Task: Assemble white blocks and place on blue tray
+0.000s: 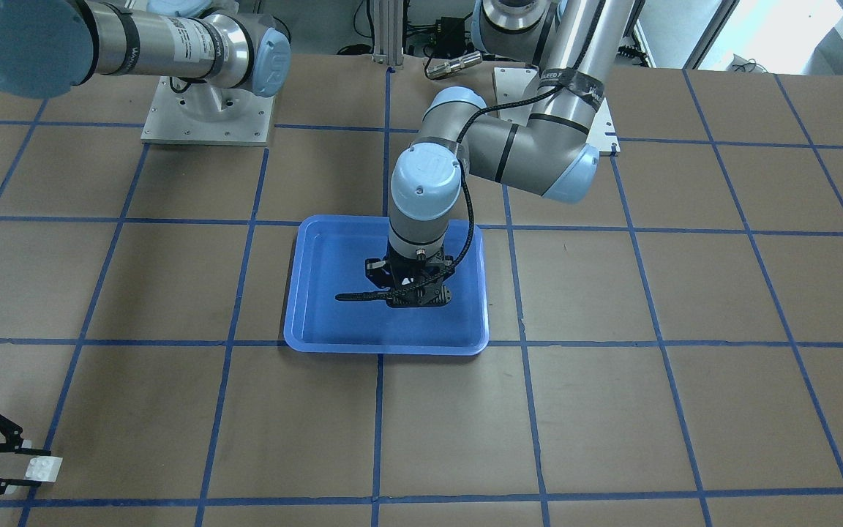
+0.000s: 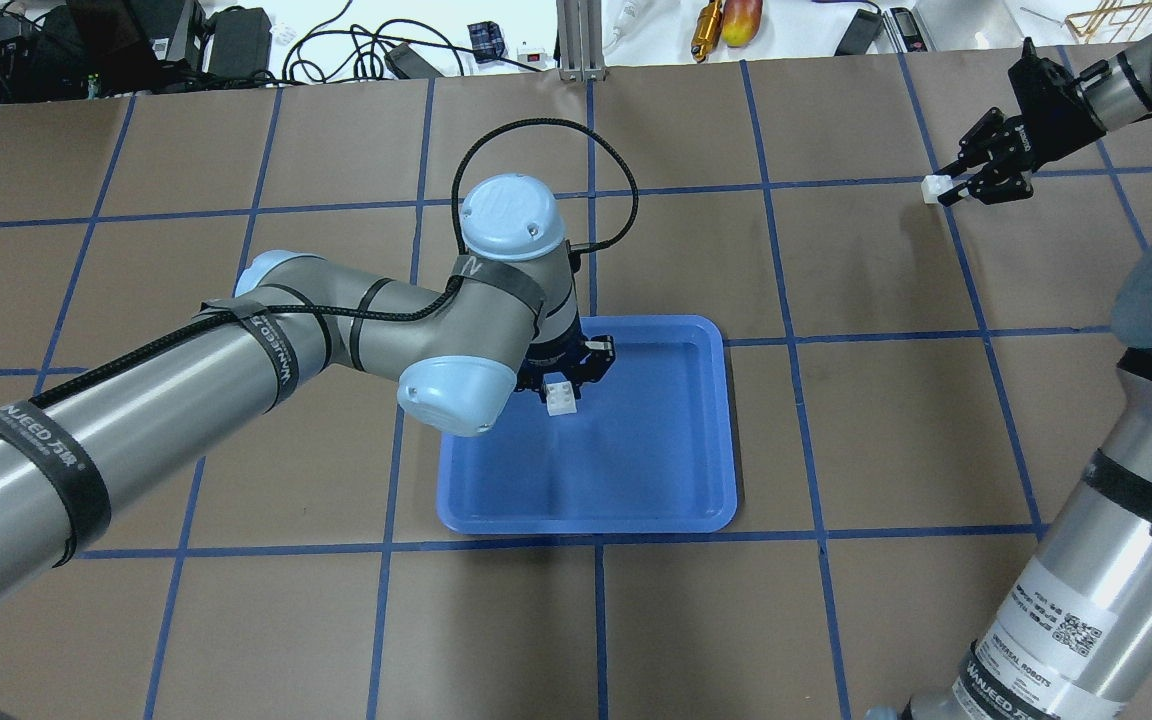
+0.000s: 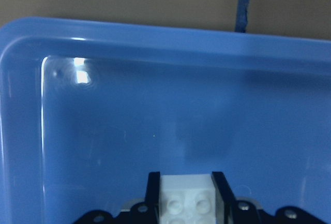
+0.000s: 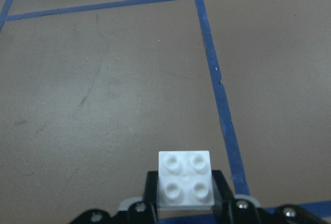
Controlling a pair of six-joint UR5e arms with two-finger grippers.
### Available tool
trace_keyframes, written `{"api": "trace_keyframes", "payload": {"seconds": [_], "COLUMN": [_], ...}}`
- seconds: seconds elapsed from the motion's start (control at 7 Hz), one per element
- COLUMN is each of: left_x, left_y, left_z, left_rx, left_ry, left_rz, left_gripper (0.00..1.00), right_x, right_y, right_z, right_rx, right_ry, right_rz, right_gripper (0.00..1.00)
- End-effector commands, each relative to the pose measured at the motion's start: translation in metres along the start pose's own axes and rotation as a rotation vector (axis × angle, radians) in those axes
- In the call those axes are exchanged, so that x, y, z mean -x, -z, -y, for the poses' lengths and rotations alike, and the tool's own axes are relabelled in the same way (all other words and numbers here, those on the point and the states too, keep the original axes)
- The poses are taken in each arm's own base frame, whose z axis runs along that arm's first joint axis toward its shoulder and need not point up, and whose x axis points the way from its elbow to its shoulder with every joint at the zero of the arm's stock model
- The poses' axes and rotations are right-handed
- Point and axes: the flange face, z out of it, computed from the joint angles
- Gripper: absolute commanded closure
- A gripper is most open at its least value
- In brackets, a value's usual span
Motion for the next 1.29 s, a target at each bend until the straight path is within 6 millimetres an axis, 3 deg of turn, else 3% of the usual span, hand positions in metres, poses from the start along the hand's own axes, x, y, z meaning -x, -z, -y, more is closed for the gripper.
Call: {"api": "trace_keyframes", "payload": {"seconds": [0.0, 0.14, 0.29, 0.43, 0.71, 0.86, 1.0, 1.14], "left_x": [0.002, 0.001, 0.001, 0.0, -0.002, -0.003, 0.001, 0.024], "left_y": [-0.013, -0.017, -0.019, -0.018, -0.021, -0.016, -0.002, 0.014], "left_z": [-0.006, -0.009, -0.01, -0.01, -0.011, -0.008, -0.005, 0.013], "left_rx": [0.018, 0.025, 0.03, 0.024, 0.04, 0.035, 0.013, -0.004], "left_ry": [0.026, 0.024, 0.021, 0.021, 0.021, 0.016, 0.013, -0.001], "left_rz": [0.002, 0.005, 0.009, 0.007, -0.016, -0.029, -0.042, -0.048], "left_gripper": [0.87, 0.83, 0.66, 0.43, 0.35, 0.26, 0.15, 0.11], "right_x": [0.015, 0.029, 0.054, 0.078, 0.113, 0.132, 0.152, 0.176], "right_y": [-0.008, -0.022, -0.038, -0.053, -0.081, -0.099, -0.113, -0.129], "right_z": [0.035, 0.062, 0.089, 0.117, 0.189, 0.221, 0.242, 0.256], "right_rx": [-0.028, -0.042, -0.042, -0.054, -0.047, -0.039, -0.031, -0.045], "right_ry": [0.034, 0.06, 0.066, 0.069, 0.143, 0.19, 0.224, 0.237], "right_rz": [0.068, 0.117, 0.163, 0.193, 0.248, 0.268, 0.269, 0.254], "right_gripper": [1.0, 1.0, 1.0, 1.0, 1.0, 1.0, 1.0, 1.0]}}
